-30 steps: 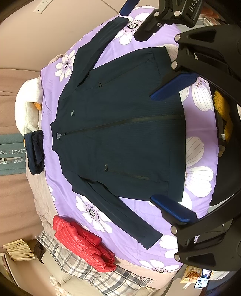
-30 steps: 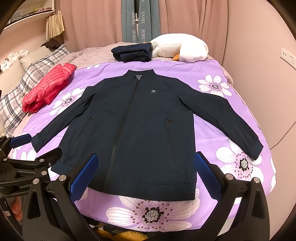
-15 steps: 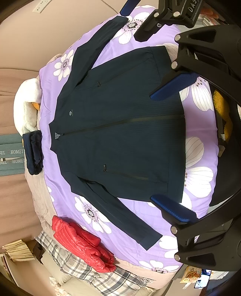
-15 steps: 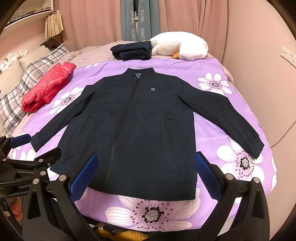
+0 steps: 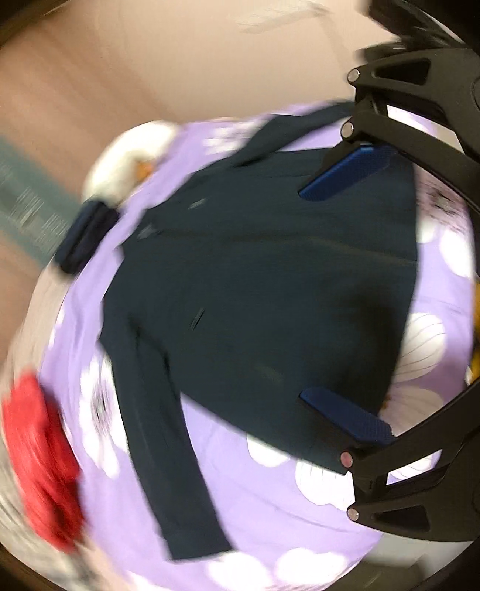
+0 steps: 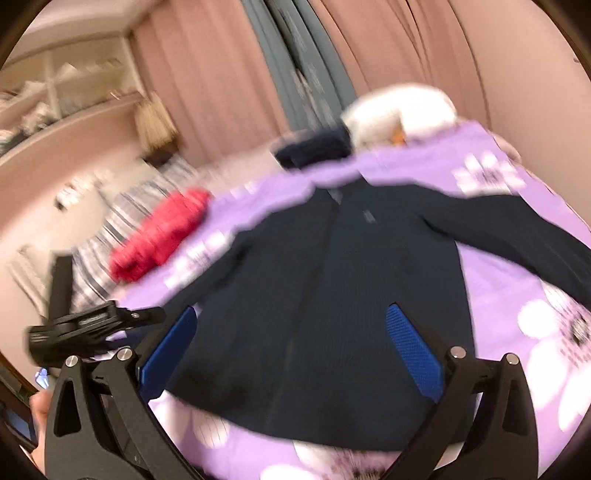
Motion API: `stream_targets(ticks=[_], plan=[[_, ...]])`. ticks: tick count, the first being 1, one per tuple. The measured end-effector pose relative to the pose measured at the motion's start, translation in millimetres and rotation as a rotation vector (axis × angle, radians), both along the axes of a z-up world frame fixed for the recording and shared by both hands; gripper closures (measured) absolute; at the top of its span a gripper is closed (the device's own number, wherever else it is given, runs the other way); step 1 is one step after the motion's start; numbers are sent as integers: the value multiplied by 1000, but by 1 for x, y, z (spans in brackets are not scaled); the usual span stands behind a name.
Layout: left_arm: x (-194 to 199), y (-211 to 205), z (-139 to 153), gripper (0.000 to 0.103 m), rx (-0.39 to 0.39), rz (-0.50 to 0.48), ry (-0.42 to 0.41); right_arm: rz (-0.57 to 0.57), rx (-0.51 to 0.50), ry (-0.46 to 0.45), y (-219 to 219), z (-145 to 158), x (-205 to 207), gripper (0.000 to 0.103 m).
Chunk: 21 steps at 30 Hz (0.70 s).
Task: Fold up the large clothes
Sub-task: 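Grasp the sleeve cuff with the left tool and fold it across the jacket body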
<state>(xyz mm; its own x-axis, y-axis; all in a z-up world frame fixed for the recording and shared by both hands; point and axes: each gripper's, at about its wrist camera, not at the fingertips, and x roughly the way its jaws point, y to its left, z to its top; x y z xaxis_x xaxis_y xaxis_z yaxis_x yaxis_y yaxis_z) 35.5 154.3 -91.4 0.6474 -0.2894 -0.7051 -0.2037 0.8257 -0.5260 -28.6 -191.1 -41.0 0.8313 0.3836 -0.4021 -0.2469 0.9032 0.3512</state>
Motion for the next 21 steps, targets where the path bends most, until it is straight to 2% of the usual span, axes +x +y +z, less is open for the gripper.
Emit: stream_targets(ticks=[2, 3, 8, 11, 15, 18, 21], plan=[[-3, 31, -15, 2, -88, 97, -28, 48, 1, -39, 5, -2, 1, 1], [-7, 59, -31, 2, -156, 190, -23, 76, -3, -31, 10, -5, 3, 1], [-13, 129, -72, 2, -284, 371, 30, 168, 12, 42, 24, -12, 18, 1], [-20, 173, -96, 2, -416, 474, 33, 178, 3, 54, 28, -13, 25, 1], [-17, 205, -121, 2, -561, 527, 44, 172, -31, 60, 33, -13, 30, 1], [-11, 216, -135, 2, -642, 569, 42, 166, -46, 73, 32, -19, 33, 1], [-4, 226, -138, 2, -664, 604, 19, 151, -46, 88, 30, -22, 39, 1]])
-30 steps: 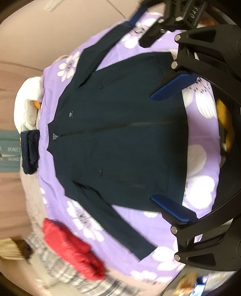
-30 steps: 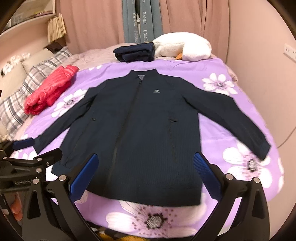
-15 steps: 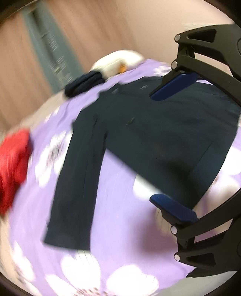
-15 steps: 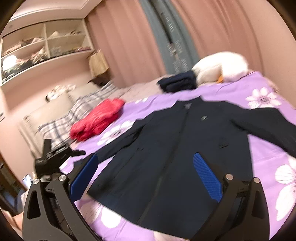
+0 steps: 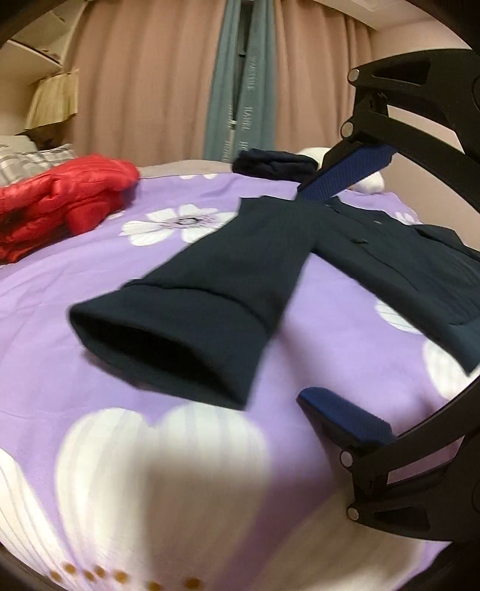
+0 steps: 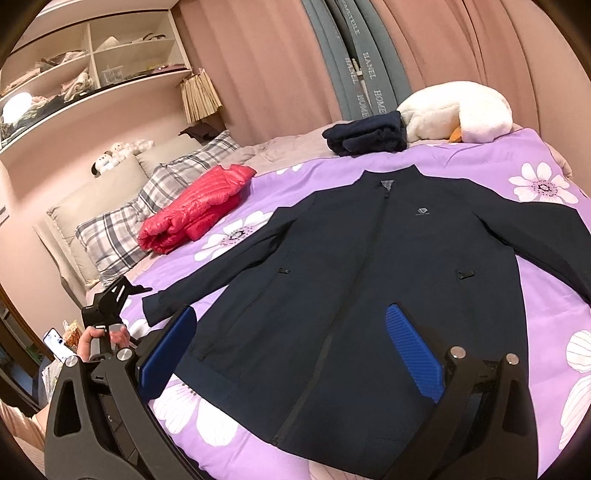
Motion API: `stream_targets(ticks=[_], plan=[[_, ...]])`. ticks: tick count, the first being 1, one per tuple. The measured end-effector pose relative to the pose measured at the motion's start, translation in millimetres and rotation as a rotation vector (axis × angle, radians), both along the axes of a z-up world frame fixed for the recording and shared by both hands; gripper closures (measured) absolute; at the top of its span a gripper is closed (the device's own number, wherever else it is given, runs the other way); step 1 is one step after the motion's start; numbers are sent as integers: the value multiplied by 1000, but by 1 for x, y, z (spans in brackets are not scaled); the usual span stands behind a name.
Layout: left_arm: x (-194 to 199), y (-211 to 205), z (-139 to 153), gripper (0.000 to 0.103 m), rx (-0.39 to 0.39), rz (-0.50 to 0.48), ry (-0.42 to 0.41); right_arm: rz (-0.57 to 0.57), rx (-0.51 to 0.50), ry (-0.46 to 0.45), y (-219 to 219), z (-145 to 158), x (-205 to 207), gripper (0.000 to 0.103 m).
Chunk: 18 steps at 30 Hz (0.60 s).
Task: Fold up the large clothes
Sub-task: 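Grasp the sleeve cuff with the left tool and fold it across the jacket body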
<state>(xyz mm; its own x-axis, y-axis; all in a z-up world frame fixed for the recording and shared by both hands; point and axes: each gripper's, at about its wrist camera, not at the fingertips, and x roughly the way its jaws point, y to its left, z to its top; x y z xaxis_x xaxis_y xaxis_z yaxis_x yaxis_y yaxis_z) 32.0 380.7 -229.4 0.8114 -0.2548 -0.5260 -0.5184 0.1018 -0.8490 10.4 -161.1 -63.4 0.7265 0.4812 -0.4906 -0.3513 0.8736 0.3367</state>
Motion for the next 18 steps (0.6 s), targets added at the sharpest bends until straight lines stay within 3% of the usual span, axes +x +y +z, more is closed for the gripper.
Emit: stream_targets(ticks=[8, 11, 13, 14, 15, 18], plan=[[16, 33, -6, 3, -56, 126, 65, -20, 23, 28, -4, -6, 11, 1], [20, 34, -5, 8, -47, 134, 106, -28, 32, 48, -4, -9, 18, 1], [20, 31, -3, 18, -22, 128, 131, -36, 46, 62, -7, -11, 21, 1], [19, 32, -1, 33, -5, 122, 144, -40, 52, 67, -8, -12, 21, 1], [21, 33, -1, 59, 13, 107, 165, -44, 56, 71, -9, -13, 21, 1], [24, 36, -8, 68, -7, 81, 188, -50, 48, 76, -11, -13, 20, 1]])
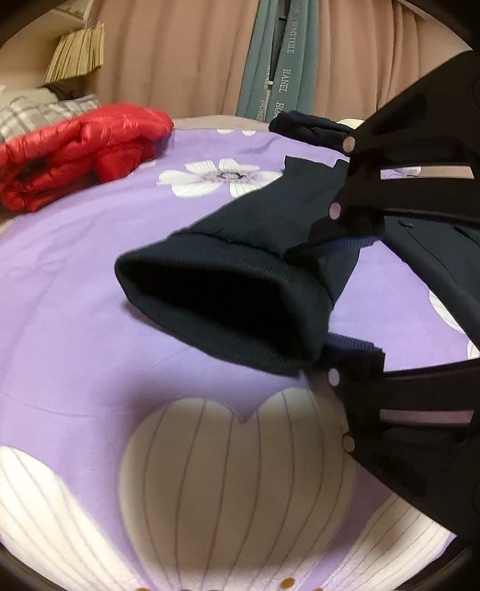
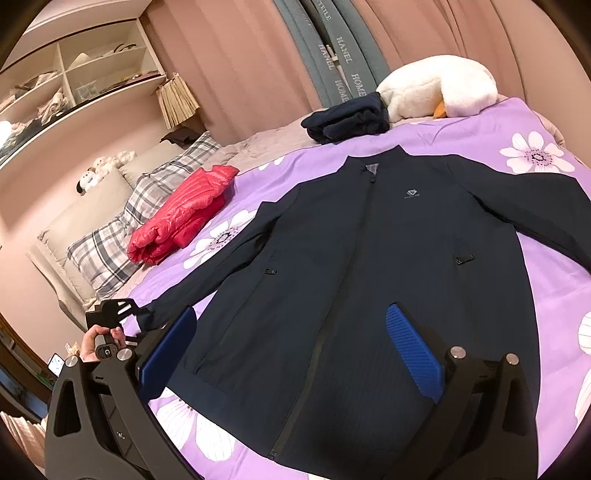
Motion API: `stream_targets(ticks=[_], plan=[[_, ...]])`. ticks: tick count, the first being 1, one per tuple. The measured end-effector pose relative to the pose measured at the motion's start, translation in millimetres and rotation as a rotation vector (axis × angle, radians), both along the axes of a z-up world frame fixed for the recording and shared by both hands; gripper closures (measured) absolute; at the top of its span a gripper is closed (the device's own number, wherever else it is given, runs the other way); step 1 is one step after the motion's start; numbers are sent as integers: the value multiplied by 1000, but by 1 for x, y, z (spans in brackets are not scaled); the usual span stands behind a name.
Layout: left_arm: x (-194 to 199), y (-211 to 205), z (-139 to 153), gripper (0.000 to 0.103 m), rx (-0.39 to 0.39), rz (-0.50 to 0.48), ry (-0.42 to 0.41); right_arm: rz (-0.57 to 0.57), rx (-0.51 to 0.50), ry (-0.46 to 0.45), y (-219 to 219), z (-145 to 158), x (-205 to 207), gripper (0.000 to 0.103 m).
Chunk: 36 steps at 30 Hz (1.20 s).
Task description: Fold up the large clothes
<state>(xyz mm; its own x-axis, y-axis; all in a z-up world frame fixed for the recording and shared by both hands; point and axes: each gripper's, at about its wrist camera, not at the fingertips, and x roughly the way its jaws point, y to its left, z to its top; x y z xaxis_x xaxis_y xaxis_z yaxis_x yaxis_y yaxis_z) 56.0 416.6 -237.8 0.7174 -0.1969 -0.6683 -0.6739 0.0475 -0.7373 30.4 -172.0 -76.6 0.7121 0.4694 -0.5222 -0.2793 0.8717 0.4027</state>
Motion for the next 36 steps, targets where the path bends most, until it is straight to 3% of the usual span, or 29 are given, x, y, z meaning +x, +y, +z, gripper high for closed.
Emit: stream_targets(ticks=[5, 8, 9, 14, 18, 23, 26, 29, 34, 36], plan=[[10, 0, 21, 80, 91, -60, 33, -17, 5, -2, -7, 2, -1, 1], [24, -6, 58, 90, 230, -124, 20, -24, 15, 3, -12, -1, -2, 1], [31, -10, 81, 90, 306, -148, 11, -26, 17, 6, -13, -2, -3, 1], [65, -29, 156, 90, 521, -220, -24, -36, 42, 26, -19, -8, -2, 1], [110, -81, 231, 90, 752, -334, -82, -54, 56, 41, -24, -12, 1, 1], [175, -186, 285, 90, 901, -545, -156, -79, 74, 67, -36, -19, 5, 1], [210, -266, 293, 90, 1008, -705, -170, -105, 83, 79, -46, -24, 6, 1], [237, -349, 278, 90, 1089, -878, -167, -143, 85, 90, -61, -30, 6, 1], [257, -444, 215, 85, 1059, -1087, -120, -214, 92, 126, -86, -43, 3, 1], [261, -475, 190, 67, 1056, -1144, -112, -238, 90, 144, -94, -49, 3, 1]])
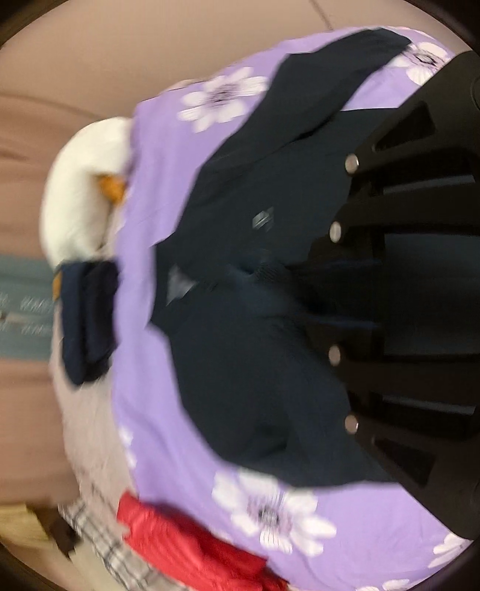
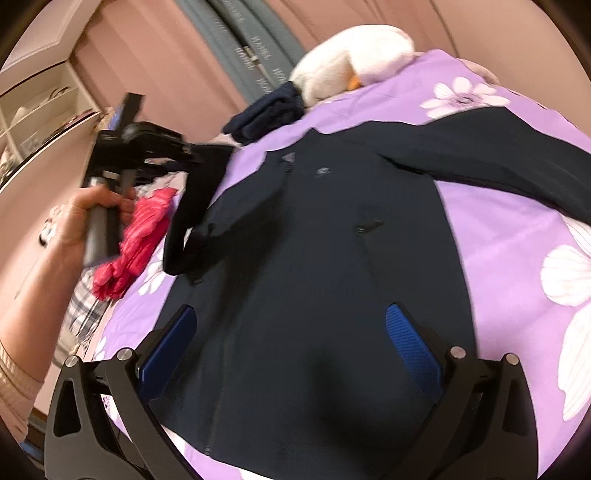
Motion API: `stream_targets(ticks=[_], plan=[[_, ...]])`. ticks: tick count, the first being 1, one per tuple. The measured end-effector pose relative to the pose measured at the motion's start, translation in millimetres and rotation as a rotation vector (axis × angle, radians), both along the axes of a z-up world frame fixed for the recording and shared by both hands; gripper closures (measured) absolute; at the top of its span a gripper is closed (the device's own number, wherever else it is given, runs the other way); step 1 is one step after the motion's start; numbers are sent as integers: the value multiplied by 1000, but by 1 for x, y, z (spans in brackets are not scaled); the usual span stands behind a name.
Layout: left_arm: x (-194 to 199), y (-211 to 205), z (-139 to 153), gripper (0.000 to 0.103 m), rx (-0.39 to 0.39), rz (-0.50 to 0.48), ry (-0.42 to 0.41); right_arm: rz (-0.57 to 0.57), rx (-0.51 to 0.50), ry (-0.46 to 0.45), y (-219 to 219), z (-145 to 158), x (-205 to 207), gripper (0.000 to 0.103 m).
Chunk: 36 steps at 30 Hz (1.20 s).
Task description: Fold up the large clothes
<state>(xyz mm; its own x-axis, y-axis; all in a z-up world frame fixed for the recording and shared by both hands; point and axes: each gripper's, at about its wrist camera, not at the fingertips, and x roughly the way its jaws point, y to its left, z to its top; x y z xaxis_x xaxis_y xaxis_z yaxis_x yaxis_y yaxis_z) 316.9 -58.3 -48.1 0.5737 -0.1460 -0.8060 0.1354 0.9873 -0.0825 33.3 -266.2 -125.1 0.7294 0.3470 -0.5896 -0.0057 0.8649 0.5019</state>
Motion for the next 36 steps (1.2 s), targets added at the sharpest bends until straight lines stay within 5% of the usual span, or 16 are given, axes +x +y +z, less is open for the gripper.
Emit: stream_targets(ticks=[1, 3, 8, 12, 17, 22, 24, 26, 28, 31, 36], plan=[[-1, -13, -9, 58, 3, -18, 6, -7, -1, 9, -3, -2, 1, 1], [-7, -31, -24, 13, 0, -29, 2, -18, 1, 29, -8, -7, 3, 1], [-18, -3, -31, 10, -119, -41, 17, 11, 8, 43, -7, -10, 23, 1], [-38, 95, -33, 6, -299, 74, 0, 107, 10, 43, 9, -7, 61, 1], [-72, 211, -67, 6, -388, 266, 50, 244, 37, 78, 40, -17, 160, 1], [-100, 270, -95, 6, -456, 344, 104, 221, -14, 138, 69, -36, 254, 3], [-102, 281, -107, 6, -509, 354, 130, 251, -37, 191, 82, -50, 282, 15], [-99, 284, -116, 6, -548, 350, 152, 289, -26, 260, 92, -65, 299, 70], [-93, 284, -125, 6, -603, 335, 168, 333, -61, 223, 103, -59, 300, 99], [-77, 276, -132, 6, -678, 307, 167, 343, -132, 124, 104, -28, 297, 101], [-45, 254, -140, 4, -815, 270, 154, -65, -72, -21, 7, 28, 292, 101]])
